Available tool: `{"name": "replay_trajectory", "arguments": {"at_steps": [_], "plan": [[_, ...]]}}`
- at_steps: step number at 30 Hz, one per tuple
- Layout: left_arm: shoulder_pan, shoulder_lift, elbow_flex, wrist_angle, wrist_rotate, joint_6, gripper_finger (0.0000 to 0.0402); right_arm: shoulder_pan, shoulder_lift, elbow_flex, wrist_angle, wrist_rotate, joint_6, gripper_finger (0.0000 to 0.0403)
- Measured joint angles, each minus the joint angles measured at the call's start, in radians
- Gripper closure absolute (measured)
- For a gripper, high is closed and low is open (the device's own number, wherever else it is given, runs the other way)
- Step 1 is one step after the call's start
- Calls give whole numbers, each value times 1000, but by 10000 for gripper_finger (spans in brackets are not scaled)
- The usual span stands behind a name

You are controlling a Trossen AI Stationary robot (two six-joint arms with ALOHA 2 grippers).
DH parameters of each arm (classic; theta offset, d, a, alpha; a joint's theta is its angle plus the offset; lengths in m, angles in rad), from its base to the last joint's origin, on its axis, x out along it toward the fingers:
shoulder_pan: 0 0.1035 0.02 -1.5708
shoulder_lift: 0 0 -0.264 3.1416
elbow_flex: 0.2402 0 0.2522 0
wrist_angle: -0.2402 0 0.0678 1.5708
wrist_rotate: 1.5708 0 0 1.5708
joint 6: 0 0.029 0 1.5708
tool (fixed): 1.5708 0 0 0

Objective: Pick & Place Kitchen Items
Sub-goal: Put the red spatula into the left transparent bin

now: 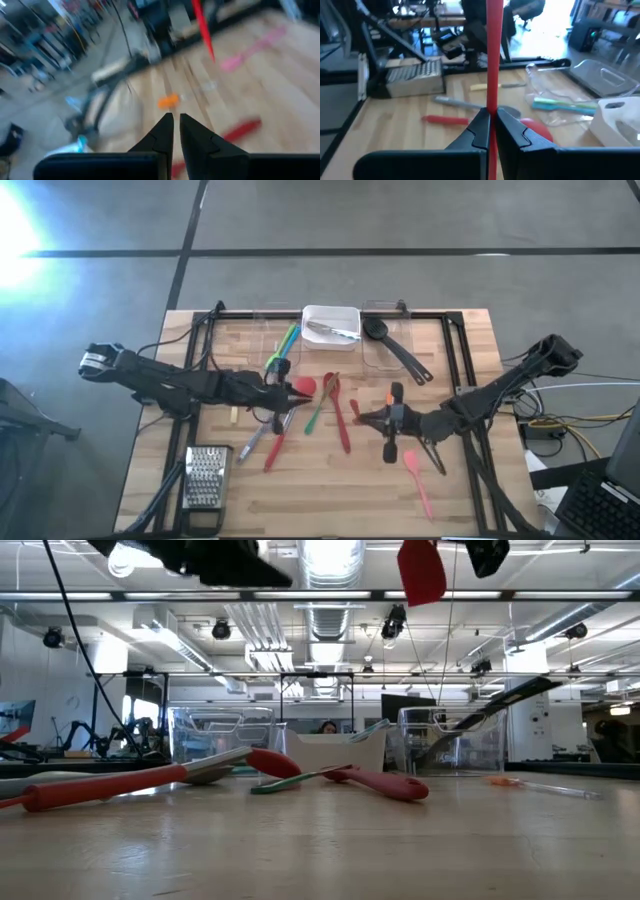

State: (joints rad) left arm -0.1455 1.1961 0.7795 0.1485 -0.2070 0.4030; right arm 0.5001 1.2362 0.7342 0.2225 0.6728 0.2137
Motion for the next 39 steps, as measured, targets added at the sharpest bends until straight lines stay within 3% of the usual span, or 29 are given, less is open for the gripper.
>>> {"name": "replay_trajectory", "arguments": {"at_steps": [4,8,12,16,21,35,39], "plan": [[0,13,0,115,11,27,346,-28,9,-47,167,3,-93,393],[2,50,0,227,13,39,297,-50,11,-60,274,-4,-200,392],[2,103,15,351,16,4,247,-73,10,-65,312,-18,-266,392],[10,149,63,429,71,-51,222,-95,10,-60,311,-56,-295,392],[25,191,142,430,170,-73,221,-119,10,-57,307,-57,-323,392],[78,347,311,410,220,-71,230,-142,10,-58,308,-127,-330,392],[82,373,368,359,257,-71,253,-141,10,-61,307,-128,-335,392]]}}
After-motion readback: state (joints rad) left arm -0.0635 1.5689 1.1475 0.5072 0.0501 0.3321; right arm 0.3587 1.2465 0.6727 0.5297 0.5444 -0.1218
